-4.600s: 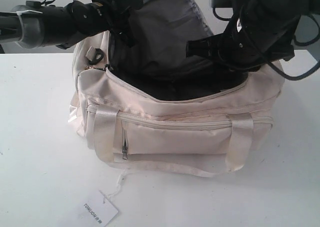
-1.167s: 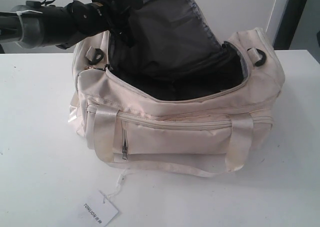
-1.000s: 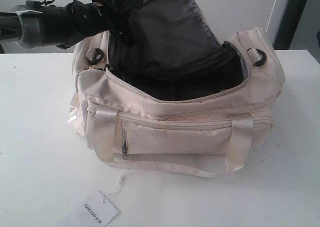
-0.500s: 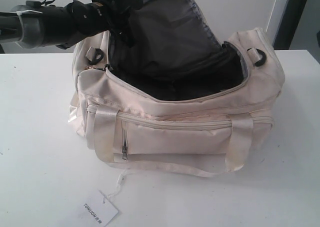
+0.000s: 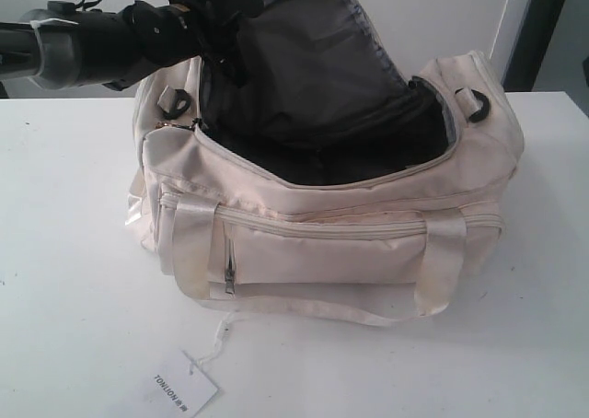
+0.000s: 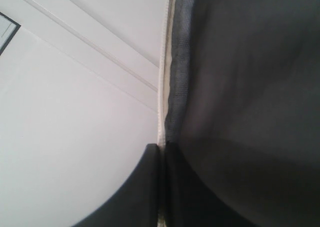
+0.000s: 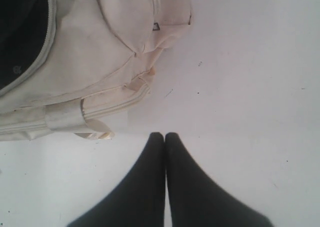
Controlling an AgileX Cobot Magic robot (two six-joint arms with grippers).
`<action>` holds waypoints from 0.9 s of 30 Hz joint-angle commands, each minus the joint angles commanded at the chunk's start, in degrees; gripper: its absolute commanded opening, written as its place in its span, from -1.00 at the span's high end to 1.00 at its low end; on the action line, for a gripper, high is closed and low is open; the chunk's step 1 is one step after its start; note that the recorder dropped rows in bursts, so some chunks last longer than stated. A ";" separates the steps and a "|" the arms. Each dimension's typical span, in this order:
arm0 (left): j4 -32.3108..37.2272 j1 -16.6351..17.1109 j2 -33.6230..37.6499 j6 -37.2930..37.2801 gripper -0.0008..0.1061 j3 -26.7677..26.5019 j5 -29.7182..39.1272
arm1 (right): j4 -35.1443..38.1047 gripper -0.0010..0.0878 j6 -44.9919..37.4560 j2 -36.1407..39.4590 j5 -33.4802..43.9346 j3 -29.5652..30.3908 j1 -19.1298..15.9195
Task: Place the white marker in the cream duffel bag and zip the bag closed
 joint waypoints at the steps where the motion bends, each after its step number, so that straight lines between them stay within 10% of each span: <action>1: 0.00 0.00 0.00 0.00 0.99 0.00 0.00 | 0.00 0.98 0.00 0.00 0.00 0.00 0.00; 27: 0.00 0.00 0.00 -0.37 0.99 0.00 0.84 | 0.00 0.98 0.00 0.00 0.00 0.00 0.00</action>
